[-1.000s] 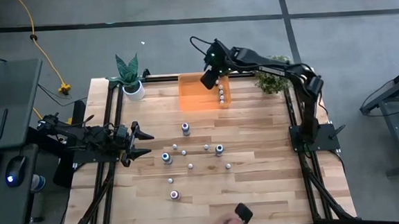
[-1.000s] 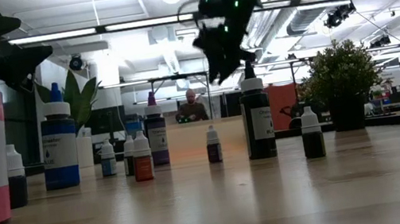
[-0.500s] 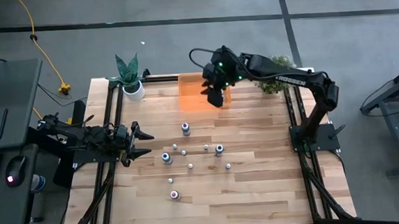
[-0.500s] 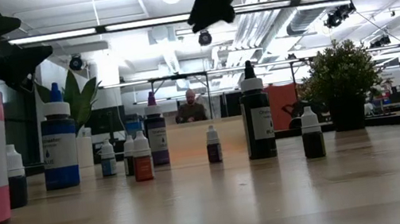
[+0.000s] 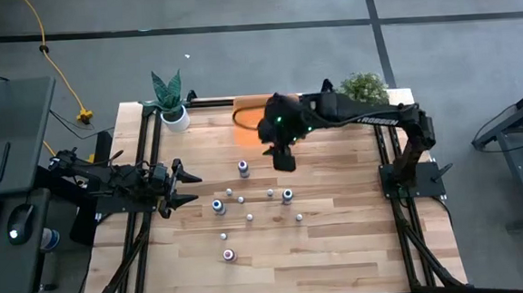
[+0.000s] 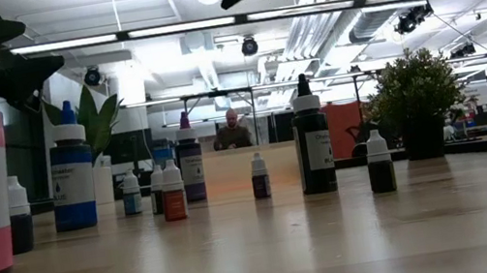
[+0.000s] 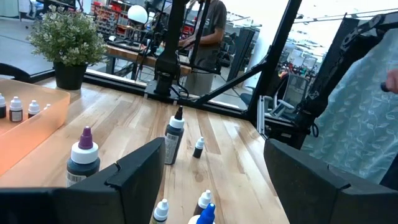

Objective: Pick & Place food coloring
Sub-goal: Put the small black food coloring bottle into the orange bin, then put the small pink food coloring bottle into the orange bin

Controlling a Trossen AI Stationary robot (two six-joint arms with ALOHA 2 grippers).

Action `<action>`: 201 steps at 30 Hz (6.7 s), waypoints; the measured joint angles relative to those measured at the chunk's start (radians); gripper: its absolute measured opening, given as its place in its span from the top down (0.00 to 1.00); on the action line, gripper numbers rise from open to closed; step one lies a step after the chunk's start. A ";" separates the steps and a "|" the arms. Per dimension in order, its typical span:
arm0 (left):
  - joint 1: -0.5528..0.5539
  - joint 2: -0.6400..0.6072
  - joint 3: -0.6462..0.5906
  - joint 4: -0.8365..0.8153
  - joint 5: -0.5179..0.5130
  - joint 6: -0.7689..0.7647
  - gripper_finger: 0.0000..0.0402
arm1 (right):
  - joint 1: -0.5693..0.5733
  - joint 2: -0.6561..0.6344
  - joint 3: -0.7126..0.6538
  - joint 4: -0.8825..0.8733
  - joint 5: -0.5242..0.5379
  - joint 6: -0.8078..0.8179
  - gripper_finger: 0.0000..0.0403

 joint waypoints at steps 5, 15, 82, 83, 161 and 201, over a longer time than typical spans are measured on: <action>0.000 0.000 0.000 0.000 0.000 0.000 0.32 | 0.065 0.092 0.097 -0.048 0.002 0.008 0.62; 0.000 0.000 0.000 0.000 0.000 0.000 0.32 | 0.178 0.302 0.274 -0.057 0.004 -0.040 0.62; 0.000 0.000 0.000 0.000 0.000 0.000 0.32 | 0.333 0.645 0.109 0.623 -0.043 -0.075 0.62; 0.000 0.000 0.000 0.000 0.000 0.000 0.32 | 0.333 0.649 0.109 0.625 -0.043 -0.075 0.62; 0.000 0.000 0.000 0.000 0.000 0.000 0.32 | 0.334 0.684 0.157 0.599 0.132 0.058 0.85; 0.000 0.000 0.000 0.000 0.000 0.000 0.32 | 0.291 0.684 0.439 -0.163 0.098 0.672 0.50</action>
